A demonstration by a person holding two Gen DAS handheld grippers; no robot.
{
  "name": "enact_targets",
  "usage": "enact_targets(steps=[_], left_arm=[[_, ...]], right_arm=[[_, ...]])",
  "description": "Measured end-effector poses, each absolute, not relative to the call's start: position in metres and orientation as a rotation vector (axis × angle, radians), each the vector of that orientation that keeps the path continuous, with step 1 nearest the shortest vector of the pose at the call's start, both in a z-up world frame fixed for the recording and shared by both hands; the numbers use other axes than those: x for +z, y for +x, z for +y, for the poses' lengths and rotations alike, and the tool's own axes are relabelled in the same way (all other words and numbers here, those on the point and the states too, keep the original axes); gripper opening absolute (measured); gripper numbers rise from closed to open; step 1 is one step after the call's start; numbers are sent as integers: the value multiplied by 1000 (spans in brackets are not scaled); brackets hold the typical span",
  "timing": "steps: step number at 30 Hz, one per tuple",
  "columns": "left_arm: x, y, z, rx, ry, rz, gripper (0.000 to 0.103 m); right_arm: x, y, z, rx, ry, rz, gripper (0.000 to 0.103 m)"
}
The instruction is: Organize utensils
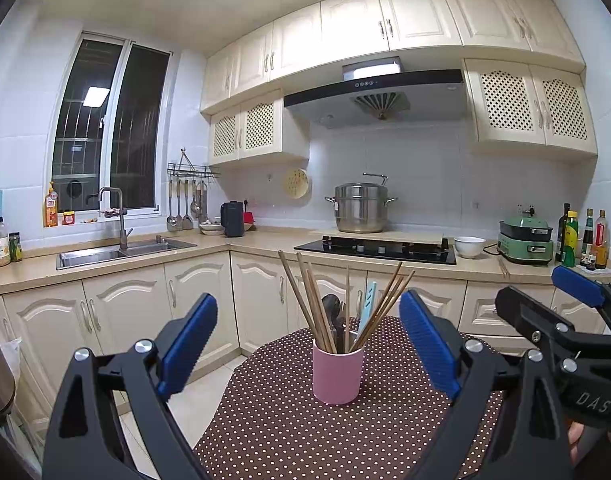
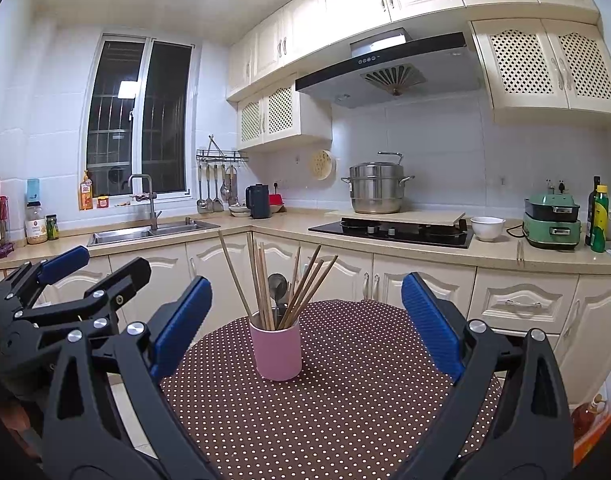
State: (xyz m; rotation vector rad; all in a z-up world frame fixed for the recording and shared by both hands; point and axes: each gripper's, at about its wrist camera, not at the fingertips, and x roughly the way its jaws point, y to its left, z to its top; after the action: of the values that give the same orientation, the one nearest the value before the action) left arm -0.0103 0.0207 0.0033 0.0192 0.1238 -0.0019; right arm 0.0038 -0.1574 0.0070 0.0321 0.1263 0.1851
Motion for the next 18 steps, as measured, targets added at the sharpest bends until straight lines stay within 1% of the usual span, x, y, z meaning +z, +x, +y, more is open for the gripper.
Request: enact_targets(steps=[18], left_arm=[[-1, -10, 23, 2, 24, 130, 91]], right_arm=[[5, 7, -155, 184, 32, 142, 94]])
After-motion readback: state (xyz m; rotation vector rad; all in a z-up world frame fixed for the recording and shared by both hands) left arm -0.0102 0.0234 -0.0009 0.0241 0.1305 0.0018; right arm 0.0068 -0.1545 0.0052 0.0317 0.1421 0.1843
